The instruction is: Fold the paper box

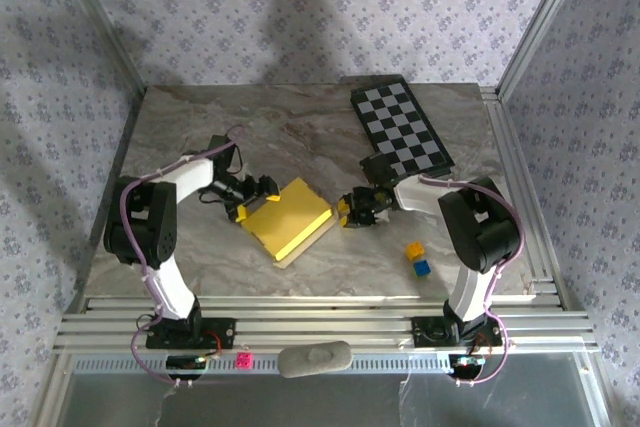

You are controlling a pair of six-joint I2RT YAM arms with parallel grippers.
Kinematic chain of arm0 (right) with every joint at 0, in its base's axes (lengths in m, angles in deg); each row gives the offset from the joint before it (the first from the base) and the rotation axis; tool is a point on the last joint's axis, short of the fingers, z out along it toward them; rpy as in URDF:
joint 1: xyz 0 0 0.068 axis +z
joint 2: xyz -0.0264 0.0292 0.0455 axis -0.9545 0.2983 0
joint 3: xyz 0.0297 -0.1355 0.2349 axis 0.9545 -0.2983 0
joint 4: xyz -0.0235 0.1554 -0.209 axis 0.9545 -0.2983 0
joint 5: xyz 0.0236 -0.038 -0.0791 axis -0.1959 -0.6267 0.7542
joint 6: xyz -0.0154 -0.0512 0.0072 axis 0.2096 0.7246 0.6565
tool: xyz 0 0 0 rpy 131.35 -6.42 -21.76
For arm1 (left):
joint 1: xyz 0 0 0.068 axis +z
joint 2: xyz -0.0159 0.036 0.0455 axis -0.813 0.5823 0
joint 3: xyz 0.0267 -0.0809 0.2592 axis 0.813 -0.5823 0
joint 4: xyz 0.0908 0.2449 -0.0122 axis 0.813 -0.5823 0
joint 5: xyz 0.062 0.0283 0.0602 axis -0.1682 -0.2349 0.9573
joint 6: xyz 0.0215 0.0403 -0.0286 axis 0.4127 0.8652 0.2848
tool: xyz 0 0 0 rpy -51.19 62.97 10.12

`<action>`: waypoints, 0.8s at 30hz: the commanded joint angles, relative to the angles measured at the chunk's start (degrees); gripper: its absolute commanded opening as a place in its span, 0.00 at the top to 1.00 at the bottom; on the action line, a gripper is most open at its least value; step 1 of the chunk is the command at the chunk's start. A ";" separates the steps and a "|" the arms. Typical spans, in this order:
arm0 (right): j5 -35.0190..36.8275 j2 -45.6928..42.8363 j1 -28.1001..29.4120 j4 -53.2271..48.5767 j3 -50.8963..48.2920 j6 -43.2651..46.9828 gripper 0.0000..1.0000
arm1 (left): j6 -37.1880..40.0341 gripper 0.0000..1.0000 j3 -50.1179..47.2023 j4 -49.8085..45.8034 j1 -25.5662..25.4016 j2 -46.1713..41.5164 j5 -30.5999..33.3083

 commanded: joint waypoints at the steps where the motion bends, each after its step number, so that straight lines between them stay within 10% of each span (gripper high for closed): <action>1: 0.03 2.19 -0.30 0.56 1.00 0.97 0.66 | -2.55 0.07 -1.87 1.49 -1.23 -3.03 -2.79; 24: -1.92 2.19 -1.02 -4.75 2.27 8.63 0.65 | -1.70 0.06 -0.96 0.05 -3.84 -2.73 -3.01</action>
